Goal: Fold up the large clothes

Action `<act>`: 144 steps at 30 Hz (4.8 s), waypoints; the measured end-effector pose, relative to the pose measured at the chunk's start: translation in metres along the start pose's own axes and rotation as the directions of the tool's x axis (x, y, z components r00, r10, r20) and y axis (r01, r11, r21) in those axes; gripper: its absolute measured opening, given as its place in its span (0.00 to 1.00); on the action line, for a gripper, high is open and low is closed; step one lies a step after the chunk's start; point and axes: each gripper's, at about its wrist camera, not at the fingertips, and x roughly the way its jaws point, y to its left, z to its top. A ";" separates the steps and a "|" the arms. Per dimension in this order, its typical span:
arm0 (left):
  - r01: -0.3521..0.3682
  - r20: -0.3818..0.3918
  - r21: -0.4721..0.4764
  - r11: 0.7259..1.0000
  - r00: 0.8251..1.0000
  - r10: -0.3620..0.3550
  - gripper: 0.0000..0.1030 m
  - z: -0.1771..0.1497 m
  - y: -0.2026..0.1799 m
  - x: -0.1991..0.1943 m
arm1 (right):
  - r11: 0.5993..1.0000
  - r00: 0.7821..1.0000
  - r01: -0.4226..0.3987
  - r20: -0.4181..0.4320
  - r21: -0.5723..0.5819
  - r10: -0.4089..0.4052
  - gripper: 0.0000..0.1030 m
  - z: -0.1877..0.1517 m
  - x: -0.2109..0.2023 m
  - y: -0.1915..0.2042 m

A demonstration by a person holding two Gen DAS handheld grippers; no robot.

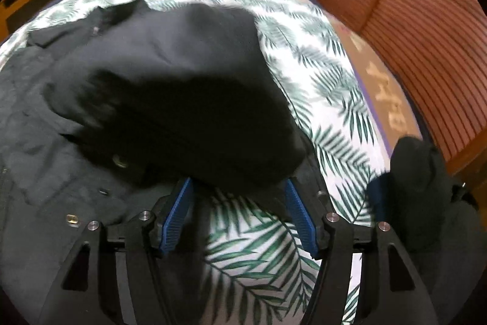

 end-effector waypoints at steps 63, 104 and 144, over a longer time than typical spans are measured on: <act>-0.087 0.097 -0.093 0.992 0.991 0.096 0.45 -0.011 0.067 -0.061 | 0.924 0.878 -0.178 0.369 -0.338 0.304 0.57 0.058 -0.165 0.189; -0.166 0.101 -0.145 0.976 0.978 0.181 0.45 -0.036 0.108 -0.090 | 0.954 0.958 -0.286 -0.012 0.096 0.288 0.39 0.073 0.003 0.195; -0.194 0.096 -0.146 0.970 0.973 0.209 0.45 -0.046 0.114 -0.098 | 0.864 0.872 -0.456 0.087 -0.211 0.482 0.38 -0.017 -0.132 0.264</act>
